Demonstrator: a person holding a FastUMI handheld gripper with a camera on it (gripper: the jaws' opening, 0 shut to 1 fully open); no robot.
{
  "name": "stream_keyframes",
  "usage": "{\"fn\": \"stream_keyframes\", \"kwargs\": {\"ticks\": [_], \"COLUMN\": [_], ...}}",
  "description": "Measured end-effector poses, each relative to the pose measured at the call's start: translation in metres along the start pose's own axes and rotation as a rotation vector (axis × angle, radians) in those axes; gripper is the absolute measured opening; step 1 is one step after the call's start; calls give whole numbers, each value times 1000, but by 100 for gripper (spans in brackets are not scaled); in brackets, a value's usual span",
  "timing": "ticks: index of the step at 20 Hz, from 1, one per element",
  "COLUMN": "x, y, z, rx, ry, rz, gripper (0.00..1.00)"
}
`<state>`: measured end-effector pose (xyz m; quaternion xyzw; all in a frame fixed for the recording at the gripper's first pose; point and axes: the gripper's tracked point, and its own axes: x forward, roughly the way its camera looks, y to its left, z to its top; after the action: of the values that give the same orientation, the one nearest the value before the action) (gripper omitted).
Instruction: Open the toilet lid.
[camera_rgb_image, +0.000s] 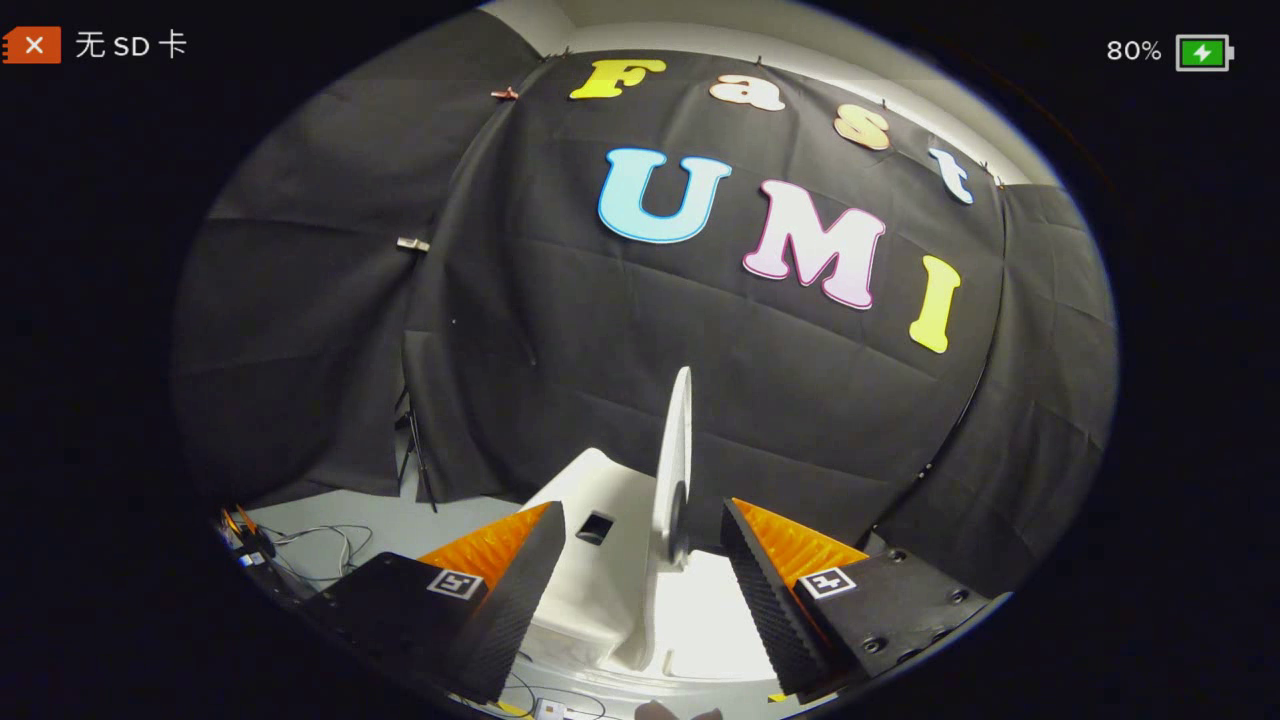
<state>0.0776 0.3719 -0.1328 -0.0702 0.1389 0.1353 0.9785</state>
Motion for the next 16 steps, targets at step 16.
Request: {"fn": "stream_keyframes", "kwargs": {"ticks": [16], "x": [-72], "y": [-138], "z": [84], "rx": [178], "ry": [-118], "rz": [6], "gripper": [98]}}
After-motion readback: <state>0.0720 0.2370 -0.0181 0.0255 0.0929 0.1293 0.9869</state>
